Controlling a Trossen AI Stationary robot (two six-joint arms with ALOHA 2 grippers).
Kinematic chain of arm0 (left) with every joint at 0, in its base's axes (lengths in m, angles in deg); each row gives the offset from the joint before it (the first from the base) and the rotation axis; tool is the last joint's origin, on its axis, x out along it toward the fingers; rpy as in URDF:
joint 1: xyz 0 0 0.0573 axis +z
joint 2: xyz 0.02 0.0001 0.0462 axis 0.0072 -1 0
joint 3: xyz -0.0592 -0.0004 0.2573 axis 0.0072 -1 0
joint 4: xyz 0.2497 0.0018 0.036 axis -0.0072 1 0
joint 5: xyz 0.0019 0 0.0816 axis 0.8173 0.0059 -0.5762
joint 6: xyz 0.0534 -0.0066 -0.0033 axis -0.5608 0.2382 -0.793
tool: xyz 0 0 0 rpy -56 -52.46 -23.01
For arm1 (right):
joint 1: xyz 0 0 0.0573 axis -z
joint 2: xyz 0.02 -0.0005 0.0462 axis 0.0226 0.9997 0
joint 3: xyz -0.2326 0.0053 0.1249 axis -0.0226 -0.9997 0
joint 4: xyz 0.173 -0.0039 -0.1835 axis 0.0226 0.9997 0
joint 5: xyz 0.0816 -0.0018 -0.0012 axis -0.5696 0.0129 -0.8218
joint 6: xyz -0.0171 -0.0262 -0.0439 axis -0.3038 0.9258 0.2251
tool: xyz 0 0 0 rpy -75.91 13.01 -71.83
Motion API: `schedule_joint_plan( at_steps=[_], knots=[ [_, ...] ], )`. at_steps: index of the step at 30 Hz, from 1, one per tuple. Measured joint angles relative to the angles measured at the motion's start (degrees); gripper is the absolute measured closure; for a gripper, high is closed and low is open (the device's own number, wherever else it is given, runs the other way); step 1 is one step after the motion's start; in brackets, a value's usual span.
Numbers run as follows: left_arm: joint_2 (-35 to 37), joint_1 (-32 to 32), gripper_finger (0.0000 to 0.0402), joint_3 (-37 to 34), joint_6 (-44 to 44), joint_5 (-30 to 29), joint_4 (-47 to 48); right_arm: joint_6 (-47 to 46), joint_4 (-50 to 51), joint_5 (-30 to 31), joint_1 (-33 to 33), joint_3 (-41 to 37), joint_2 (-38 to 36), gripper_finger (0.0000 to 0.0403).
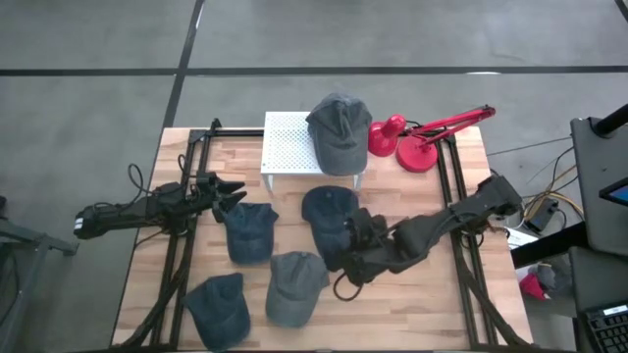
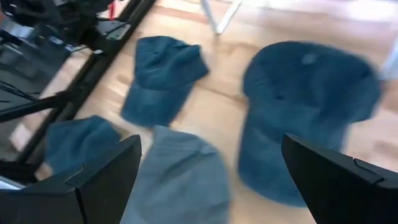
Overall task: Pick & Place hat
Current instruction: Put the gray cap on the shelf
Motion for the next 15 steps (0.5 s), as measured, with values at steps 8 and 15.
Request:
schedule_joint_plan(
  at_steps=[8,15],
  knots=[
    [0.0,-0.02,0.0179,0.0,0.0,0.0,0.0,-6.81,-5.43,-6.03,-0.02,2.78,7.32,0.0019],
    [0.0,0.0,0.0179,0.0,0.0,0.0,0.0,-11.99,-2.99,-10.45,-0.61,11.36,15.1,0.0019]
  ],
)
